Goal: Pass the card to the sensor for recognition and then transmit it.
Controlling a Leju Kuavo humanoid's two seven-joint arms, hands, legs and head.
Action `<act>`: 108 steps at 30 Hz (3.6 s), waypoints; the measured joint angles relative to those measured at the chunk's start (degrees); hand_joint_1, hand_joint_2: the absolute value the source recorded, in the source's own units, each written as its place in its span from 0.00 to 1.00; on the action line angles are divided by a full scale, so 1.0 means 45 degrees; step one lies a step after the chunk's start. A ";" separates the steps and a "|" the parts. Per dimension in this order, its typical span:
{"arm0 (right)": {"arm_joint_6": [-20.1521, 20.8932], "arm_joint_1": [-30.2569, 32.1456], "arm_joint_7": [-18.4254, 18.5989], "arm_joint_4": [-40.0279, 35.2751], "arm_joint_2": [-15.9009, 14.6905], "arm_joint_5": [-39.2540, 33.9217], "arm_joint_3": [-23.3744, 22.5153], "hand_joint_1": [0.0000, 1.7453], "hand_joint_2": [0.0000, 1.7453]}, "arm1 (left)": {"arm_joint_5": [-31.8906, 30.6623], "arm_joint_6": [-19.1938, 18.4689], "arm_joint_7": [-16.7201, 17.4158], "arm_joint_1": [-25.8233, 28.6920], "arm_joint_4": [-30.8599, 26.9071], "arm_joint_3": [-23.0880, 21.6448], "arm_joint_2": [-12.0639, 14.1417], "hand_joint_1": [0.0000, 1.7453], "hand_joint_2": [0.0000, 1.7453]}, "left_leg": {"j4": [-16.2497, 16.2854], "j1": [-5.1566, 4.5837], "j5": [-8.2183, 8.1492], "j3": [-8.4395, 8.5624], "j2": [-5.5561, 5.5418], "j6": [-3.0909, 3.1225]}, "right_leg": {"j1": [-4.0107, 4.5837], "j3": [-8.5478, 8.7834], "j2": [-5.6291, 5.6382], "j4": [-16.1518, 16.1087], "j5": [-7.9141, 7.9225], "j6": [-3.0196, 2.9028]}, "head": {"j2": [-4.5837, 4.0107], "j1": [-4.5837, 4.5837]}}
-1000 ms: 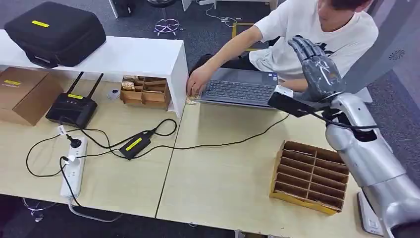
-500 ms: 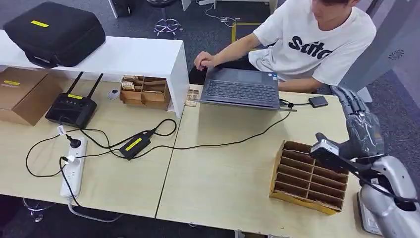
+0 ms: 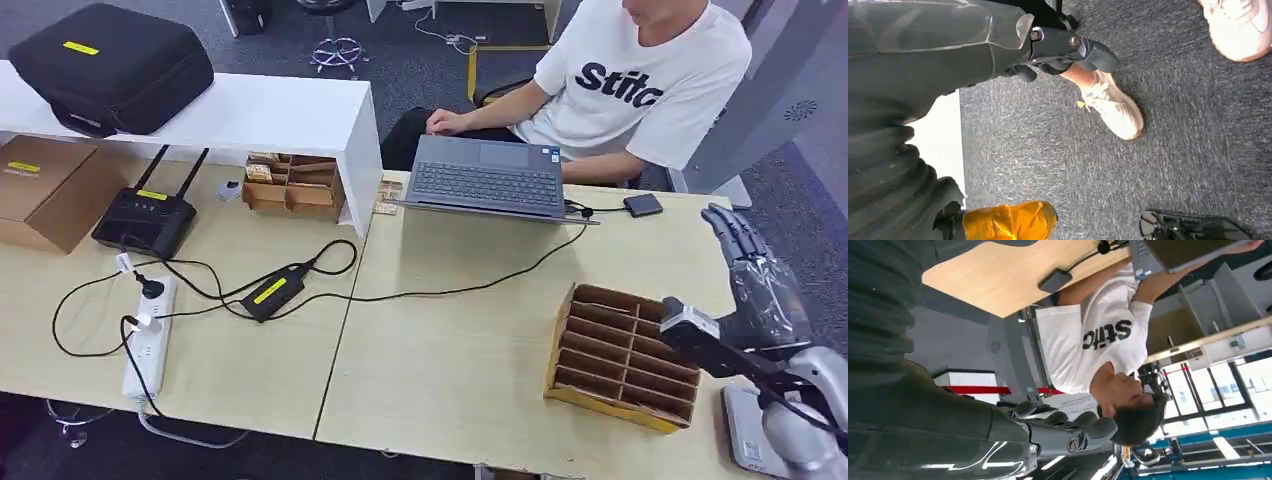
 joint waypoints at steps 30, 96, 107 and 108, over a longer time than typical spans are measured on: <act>-0.0559 -0.0390 0.0438 0.2920 0.0636 0.0919 0.0869 0.00 1.00 | -0.0403 -0.0034 0.0000 -0.0020 0.0000 0.0321 -0.0010 0.00 1.00 | 0.0000 -0.0001 0.0004 -0.0001 -0.0002 0.0004 | 0.0000 0.0003 -0.0003 0.0000 0.0000 0.0001 | 0.0000 0.0005; -0.0641 0.0806 -0.0043 0.2827 0.0631 0.0331 -0.1039 1.00 1.00 | -0.0874 -0.0044 -0.0005 -0.0015 0.0000 0.1030 -0.0015 0.00 1.00 | 0.0000 -0.0001 0.0002 0.0001 0.0002 0.0006 | 0.0000 0.0001 -0.0001 0.0000 -0.0001 0.0001 | 0.0000 0.0000; -0.1647 0.0153 -0.0767 0.1553 0.0743 0.0215 -0.1025 1.00 1.00 | -0.1210 -0.0068 -0.0014 -0.0030 0.0000 0.1035 -0.0029 0.00 1.00 | 0.0000 0.0000 0.0005 -0.0001 0.0006 0.0004 | 0.0000 0.0004 0.0002 0.0002 0.0001 -0.0001 | 0.0000 0.0005; -0.1695 -0.0004 -0.0757 0.1184 0.0781 0.0181 -0.0991 1.00 1.00 | -0.1272 -0.0068 -0.0029 -0.0029 0.0000 0.1035 -0.0039 0.00 1.00 | -0.0001 0.0000 0.0007 -0.0003 0.0006 0.0001 | 0.0000 0.0005 0.0002 0.0004 0.0002 -0.0002 | 0.0000 0.0005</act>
